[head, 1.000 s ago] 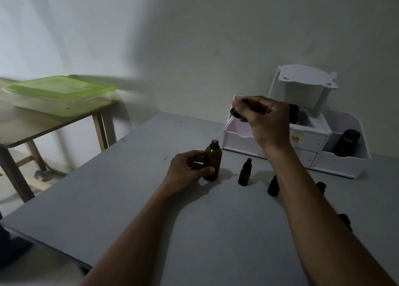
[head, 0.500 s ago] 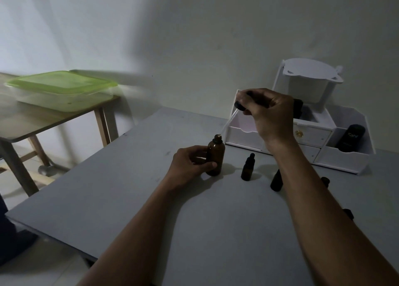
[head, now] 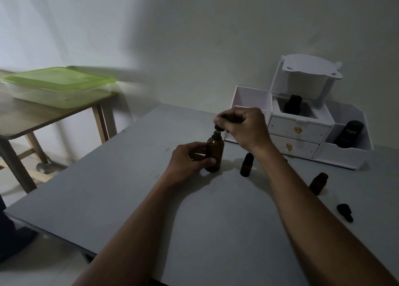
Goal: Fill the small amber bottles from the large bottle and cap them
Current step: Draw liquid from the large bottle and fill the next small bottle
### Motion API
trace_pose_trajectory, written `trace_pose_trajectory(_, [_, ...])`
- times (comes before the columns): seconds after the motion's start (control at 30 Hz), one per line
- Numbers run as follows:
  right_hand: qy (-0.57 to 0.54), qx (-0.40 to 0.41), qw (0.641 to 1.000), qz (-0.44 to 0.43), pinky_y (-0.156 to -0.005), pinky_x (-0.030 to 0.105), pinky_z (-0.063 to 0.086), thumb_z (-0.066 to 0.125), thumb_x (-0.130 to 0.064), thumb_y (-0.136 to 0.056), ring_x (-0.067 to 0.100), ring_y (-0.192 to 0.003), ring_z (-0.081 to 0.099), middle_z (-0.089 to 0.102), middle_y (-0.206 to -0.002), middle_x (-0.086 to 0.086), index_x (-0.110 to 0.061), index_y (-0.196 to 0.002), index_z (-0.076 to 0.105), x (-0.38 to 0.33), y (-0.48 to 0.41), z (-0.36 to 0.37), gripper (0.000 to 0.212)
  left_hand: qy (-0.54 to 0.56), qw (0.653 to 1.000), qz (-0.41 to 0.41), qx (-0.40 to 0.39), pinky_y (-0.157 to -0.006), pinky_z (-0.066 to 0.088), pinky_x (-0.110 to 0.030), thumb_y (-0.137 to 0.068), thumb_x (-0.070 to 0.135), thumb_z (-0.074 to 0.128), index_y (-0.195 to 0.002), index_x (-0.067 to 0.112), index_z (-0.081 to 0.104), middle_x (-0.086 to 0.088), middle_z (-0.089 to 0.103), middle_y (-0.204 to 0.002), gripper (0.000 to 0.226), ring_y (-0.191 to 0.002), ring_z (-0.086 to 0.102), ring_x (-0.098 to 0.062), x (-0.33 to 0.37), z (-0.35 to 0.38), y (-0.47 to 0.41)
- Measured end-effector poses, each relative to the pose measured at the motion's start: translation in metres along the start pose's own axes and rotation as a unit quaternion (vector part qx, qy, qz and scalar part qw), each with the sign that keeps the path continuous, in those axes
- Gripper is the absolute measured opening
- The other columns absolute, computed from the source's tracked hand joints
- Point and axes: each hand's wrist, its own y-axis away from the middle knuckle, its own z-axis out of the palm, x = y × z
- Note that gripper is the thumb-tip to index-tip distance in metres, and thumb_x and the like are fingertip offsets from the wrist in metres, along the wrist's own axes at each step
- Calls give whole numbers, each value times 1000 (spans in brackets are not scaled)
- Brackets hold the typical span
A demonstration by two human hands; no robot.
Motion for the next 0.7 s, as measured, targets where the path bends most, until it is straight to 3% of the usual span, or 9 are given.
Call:
trace_pose_trajectory(0.1, [31, -21, 999, 12, -73, 11, 55, 79, -19, -83, 2, -79, 72, 78, -91, 0, -12, -96, 80, 8, 2, 5, 15, 2, 1000, 3, -1, -72, 52, -8, -80, 19, 81, -124, 23, 67, 8, 72, -105, 46, -88, 69, 8, 0, -1, 0])
trace_pose_trajectory(0.2, [30, -22, 999, 22, -78, 17, 57, 80, -19, -83, 5, -82, 73, 78, -91, 0, -12, -97, 80, 10, 3, 8, 15, 2, 1000, 4, -3, -70, 51, -7, -80, 19, 80, -123, 23, 66, 12, 70, -103, 45, -86, 68, 11, 1, 0, 1])
trace_pose_trajectory(0.33, [34, -11, 999, 17, -72, 7, 53, 79, -17, -83, -1, -77, 70, 77, -87, -2, -11, -95, 80, 10, 2, 9, 13, -4, 1000, 0, -1, -70, 52, -8, -81, 21, 79, -127, 20, 65, 9, 70, -106, 48, -88, 68, 6, 1, 0, 0])
trace_pose_trajectory(0.57, [38, 19, 999, 5, -63, 4, 51, 78, -15, -84, -3, -67, 67, 74, -77, -4, -8, -87, 80, 11, 3, 16, 8, -7, 1000, -5, -1, -70, 51, -9, -82, 21, 79, -127, 21, 65, 11, 69, -106, 47, -90, 66, 5, 4, 1, 1])
trace_pose_trajectory(0.7, [44, 22, 999, 1, -65, 3, 50, 79, -16, -84, -4, -68, 67, 77, -82, 1, -9, -88, 80, 11, 4, 17, 8, -4, 1000, -12, -1, -77, 52, -15, -82, 21, 78, -127, 20, 64, 9, 69, -108, 48, -94, 67, -1, 6, 1, 3])
